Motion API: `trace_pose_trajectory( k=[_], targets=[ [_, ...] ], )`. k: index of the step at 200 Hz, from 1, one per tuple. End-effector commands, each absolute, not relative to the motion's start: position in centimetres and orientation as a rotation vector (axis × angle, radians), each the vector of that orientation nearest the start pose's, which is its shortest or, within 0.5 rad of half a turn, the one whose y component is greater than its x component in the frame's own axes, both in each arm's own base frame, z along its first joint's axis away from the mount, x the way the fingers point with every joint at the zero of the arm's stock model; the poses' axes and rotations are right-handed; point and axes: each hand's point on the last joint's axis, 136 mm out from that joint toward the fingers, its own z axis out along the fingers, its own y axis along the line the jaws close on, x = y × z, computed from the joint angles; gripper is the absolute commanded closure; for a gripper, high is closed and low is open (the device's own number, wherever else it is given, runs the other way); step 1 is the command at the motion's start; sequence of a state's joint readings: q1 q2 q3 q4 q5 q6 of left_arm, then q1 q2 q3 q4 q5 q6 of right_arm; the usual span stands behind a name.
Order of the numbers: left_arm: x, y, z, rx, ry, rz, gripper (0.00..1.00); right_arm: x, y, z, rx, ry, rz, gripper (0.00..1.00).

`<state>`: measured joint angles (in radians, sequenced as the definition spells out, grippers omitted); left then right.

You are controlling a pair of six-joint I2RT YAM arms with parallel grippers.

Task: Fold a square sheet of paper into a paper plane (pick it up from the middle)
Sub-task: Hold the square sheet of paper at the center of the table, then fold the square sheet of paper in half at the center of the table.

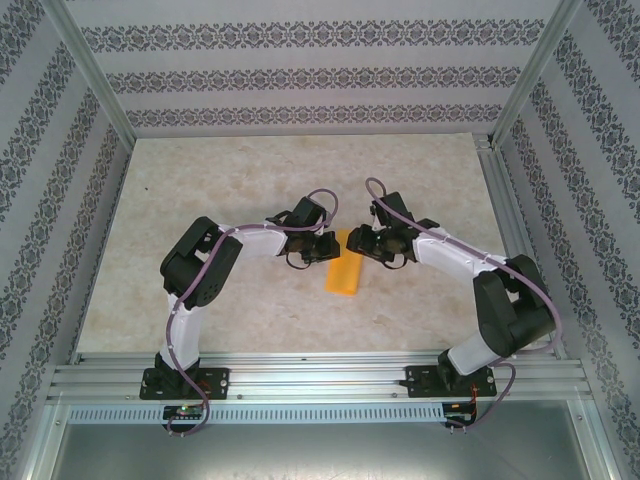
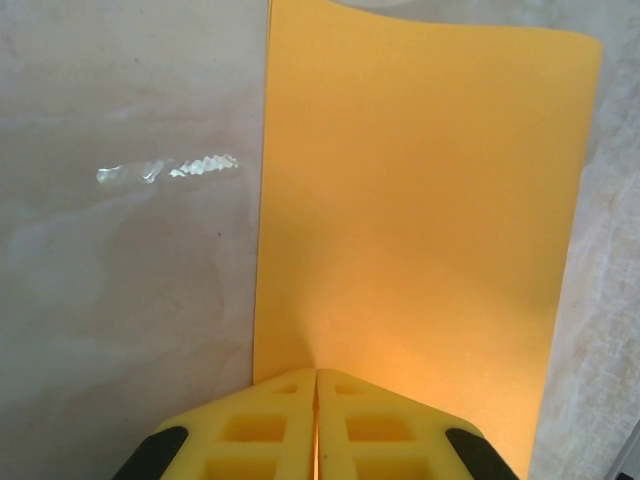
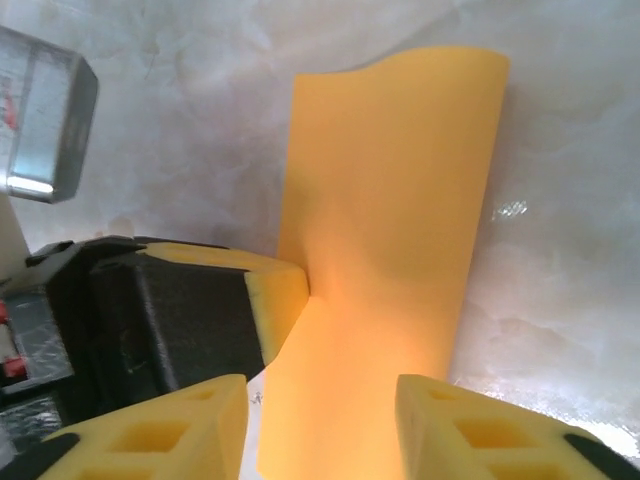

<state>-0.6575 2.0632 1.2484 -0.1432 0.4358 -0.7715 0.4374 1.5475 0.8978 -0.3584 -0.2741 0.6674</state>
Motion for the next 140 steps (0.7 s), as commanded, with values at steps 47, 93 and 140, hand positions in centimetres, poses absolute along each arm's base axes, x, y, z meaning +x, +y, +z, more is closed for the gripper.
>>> trace_pose_trajectory(
  k=[47,93,140],
  targets=[
    [33.1,-34.7,0.2,0.051,2.859,-0.924,0.89,32.6,21.5,6.1,0.226,2.693,0.897,0.71],
    [33.1,-34.9,0.2,0.051,2.861,-0.927,0.89,31.8,20.3,3.5,0.247,2.760,0.829,0.70],
    [33.1,-34.8,-0.1,0.052,2.872,-0.917,0.89,31.2,19.5,2.0,0.267,2.794,0.791,0.68]
  ],
)
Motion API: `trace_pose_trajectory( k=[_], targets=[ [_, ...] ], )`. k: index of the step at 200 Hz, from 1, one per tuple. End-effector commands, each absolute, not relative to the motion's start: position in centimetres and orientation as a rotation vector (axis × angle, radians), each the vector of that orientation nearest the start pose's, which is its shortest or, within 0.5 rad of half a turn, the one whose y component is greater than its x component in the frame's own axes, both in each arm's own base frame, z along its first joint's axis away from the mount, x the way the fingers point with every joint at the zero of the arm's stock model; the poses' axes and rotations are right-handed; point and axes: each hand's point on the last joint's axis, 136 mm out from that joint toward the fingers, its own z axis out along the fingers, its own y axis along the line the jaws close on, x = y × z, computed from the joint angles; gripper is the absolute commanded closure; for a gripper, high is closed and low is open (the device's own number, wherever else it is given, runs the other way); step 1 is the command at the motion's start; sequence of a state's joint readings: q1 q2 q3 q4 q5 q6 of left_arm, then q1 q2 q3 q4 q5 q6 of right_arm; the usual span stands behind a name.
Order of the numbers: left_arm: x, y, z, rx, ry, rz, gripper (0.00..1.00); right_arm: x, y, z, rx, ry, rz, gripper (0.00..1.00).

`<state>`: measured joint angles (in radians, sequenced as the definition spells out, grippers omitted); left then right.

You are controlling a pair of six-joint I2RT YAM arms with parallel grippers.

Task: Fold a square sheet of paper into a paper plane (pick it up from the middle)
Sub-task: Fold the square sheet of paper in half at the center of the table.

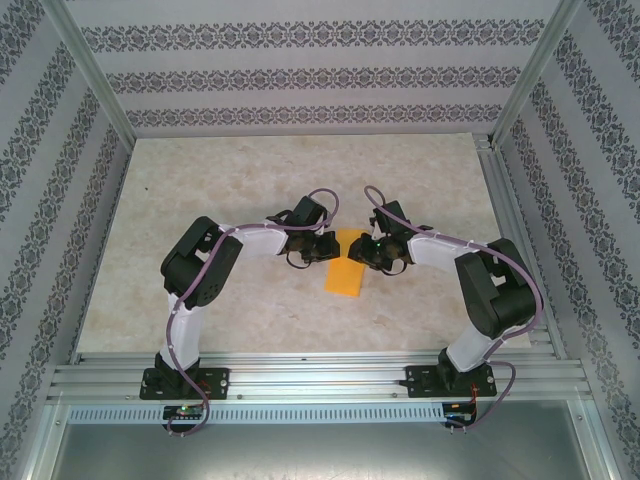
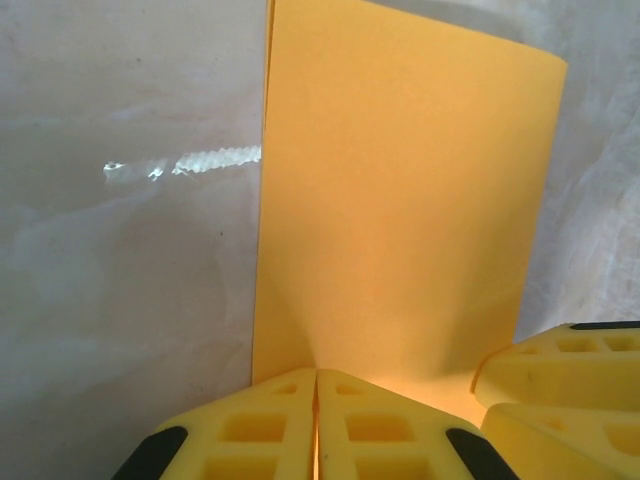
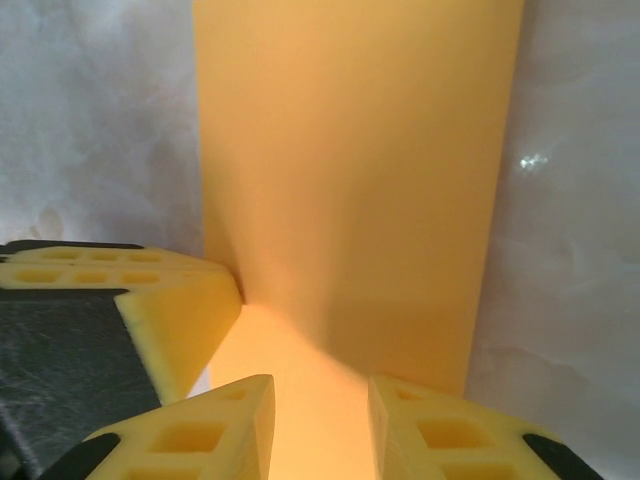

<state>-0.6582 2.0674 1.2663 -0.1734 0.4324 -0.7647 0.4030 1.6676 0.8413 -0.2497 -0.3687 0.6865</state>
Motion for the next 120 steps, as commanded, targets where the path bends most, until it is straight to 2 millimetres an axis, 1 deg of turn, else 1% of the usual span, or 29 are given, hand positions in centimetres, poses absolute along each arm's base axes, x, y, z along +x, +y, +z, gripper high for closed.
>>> trace_pose_trajectory(
  k=[1,20,46,72,83,100,120],
  targets=[
    [33.1,-34.9,-0.1,0.053,2.872,-0.918,0.89,31.2,19.5,2.0,0.268,2.795,0.791,0.68],
    [33.1,-34.9,-0.2,0.052,2.873,-0.917,0.89,31.0,19.2,1.5,0.277,2.806,0.779,0.67],
    [33.1,-34.8,-0.3,0.052,2.877,-0.914,0.89,30.5,18.2,0.8,0.298,2.850,0.697,0.67],
    [33.0,-34.9,-0.4,0.053,2.878,-0.918,0.89,30.1,17.5,0.3,0.310,2.877,0.641,0.67],
    [33.0,-35.0,-0.3,0.058,2.878,-0.921,0.89,30.0,17.6,0.3,0.307,2.878,0.645,0.67],
    [33.0,-35.0,-0.4,0.059,2.881,-0.919,0.89,30.2,18.1,1.1,0.292,2.854,0.699,0.67],
    [32.9,-35.1,-0.3,0.066,2.881,-0.918,0.89,30.5,19.0,3.2,0.265,2.793,0.788,0.66]
  ],
)
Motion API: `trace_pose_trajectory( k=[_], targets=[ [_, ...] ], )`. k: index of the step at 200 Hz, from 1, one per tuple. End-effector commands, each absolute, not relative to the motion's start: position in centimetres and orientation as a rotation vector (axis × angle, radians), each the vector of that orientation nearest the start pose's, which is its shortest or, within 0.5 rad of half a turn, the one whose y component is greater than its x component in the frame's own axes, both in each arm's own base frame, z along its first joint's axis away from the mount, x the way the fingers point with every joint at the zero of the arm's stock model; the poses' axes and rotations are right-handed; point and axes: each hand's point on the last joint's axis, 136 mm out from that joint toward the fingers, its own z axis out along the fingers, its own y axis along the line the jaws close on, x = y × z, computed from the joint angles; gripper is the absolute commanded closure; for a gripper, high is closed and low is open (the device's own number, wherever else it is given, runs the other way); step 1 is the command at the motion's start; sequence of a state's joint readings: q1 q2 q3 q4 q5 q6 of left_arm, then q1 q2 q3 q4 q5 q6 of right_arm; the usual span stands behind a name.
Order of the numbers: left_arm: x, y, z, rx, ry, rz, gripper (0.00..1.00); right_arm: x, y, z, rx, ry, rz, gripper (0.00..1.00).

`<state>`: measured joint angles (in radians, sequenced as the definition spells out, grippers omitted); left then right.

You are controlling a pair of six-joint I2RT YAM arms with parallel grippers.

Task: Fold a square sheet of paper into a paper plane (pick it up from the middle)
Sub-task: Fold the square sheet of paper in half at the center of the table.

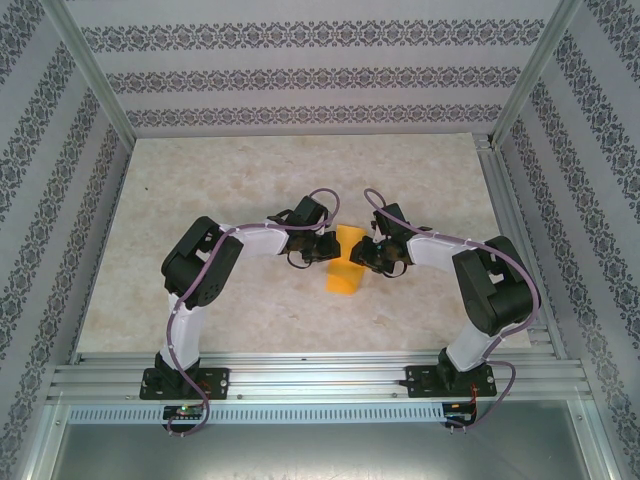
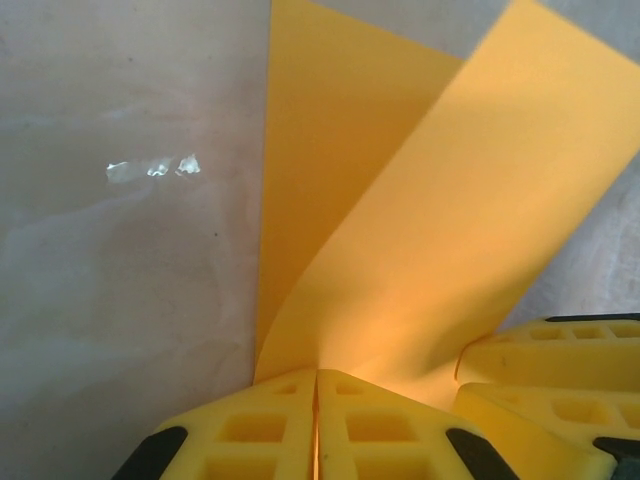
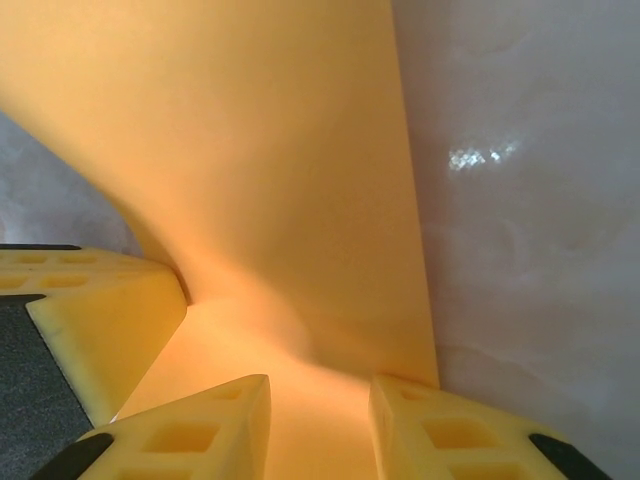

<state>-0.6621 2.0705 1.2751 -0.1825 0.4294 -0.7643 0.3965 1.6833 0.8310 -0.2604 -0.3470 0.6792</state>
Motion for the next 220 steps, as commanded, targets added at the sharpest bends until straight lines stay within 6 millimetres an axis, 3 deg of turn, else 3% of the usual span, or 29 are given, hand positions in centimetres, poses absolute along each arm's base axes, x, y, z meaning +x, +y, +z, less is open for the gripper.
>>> trace_pose_trajectory(
  k=[1,21,44,80,106,125,154,187,220],
  targets=[
    [32.9,-35.1,-0.3,0.065,2.881,-0.917,0.89,30.5,19.0,3.3,0.263,2.790,0.792,0.66],
    [32.8,-35.1,-0.4,0.068,2.882,-0.918,0.89,30.3,19.8,5.0,0.240,2.737,0.887,0.66],
    [32.8,-35.3,-0.3,0.071,2.882,-0.922,0.89,29.5,20.3,4.9,0.238,2.737,0.951,0.66],
    [32.7,-35.3,-0.3,0.077,2.884,-0.921,0.89,28.2,20.9,3.0,0.228,2.790,0.988,0.67],
    [32.6,-35.4,-0.3,0.087,2.886,-0.918,0.89,26.9,19.3,0.4,0.280,2.882,0.860,0.67],
    [32.6,-35.3,-0.2,0.088,2.887,-0.915,0.89,26.5,18.6,-0.2,0.281,2.913,0.798,0.68],
    [32.5,-35.3,-0.4,0.088,2.891,-0.913,0.89,27.0,19.0,1.6,0.245,2.880,0.809,0.67],
    [32.5,-35.3,-0.3,0.088,2.891,-0.913,0.89,27.5,20.9,4.7,0.181,2.792,0.941,0.66],
    [32.5,-35.4,-0.3,0.093,2.889,-0.915,0.89,26.9,22.0,4.2,0.172,2.795,0.993,0.66]
  ],
)
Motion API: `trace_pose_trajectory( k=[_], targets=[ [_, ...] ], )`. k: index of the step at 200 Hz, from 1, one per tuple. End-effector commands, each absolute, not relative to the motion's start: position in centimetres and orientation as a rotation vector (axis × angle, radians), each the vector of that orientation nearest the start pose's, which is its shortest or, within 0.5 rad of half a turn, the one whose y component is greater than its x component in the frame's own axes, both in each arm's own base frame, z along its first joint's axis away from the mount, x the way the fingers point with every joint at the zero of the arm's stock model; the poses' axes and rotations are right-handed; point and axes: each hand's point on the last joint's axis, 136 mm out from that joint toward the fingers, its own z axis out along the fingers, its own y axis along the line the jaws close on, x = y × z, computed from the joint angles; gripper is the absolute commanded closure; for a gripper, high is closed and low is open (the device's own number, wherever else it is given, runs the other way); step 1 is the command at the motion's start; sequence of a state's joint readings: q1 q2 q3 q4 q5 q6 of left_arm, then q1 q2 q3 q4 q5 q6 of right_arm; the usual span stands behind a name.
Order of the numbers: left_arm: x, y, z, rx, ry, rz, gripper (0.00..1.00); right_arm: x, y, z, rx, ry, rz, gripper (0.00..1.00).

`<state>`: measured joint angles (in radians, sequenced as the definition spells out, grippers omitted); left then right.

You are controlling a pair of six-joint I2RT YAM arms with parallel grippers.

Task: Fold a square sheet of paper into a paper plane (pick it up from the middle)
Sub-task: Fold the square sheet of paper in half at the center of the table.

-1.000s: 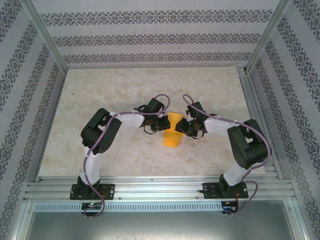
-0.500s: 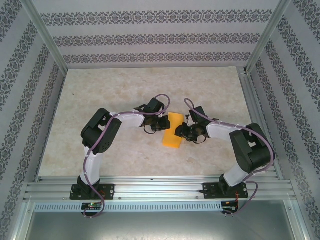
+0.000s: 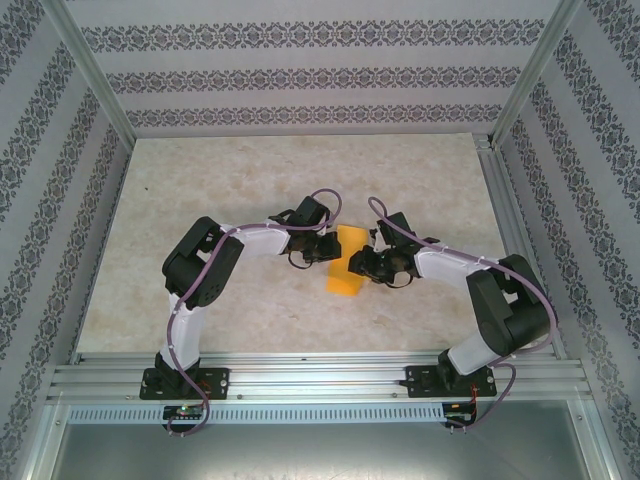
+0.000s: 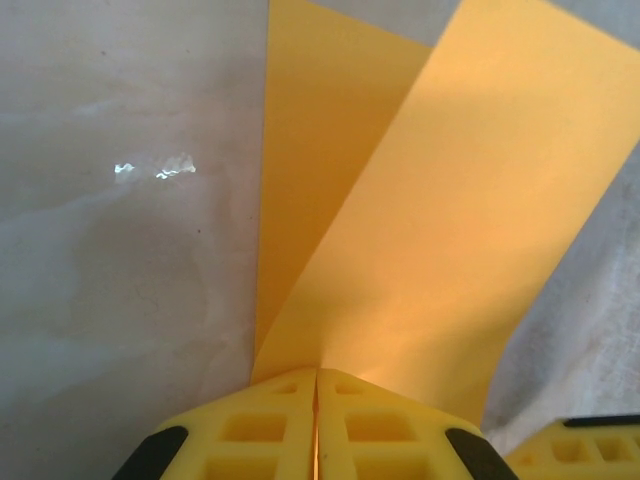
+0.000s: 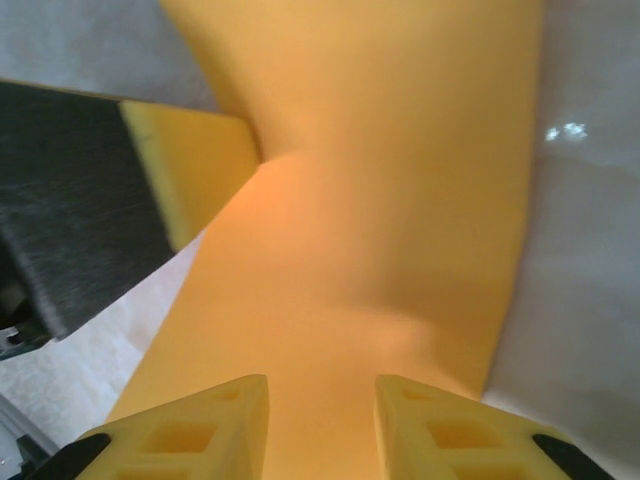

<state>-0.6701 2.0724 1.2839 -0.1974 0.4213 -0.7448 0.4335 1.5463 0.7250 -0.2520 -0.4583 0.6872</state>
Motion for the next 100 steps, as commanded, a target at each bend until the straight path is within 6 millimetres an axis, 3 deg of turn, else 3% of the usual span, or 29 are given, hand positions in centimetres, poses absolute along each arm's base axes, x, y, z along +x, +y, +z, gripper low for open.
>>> trace_pose_trajectory(
  k=[1,56,76,100],
  targets=[
    [32.5,-35.3,-0.3,0.092,2.891,-0.914,0.89,26.8,22.0,4.1,0.172,2.798,0.994,0.66],
    [32.4,-35.3,-0.3,0.092,2.891,-0.911,0.89,24.4,20.2,-0.6,0.246,2.930,0.869,0.68],
    [32.4,-35.3,-0.3,0.094,2.892,-0.912,0.89,24.6,20.3,-0.2,0.230,2.923,0.872,0.67],
    [32.3,-35.3,-0.3,0.094,2.893,-0.909,0.89,25.1,21.1,2.1,0.199,2.864,0.938,0.67]
  ],
)
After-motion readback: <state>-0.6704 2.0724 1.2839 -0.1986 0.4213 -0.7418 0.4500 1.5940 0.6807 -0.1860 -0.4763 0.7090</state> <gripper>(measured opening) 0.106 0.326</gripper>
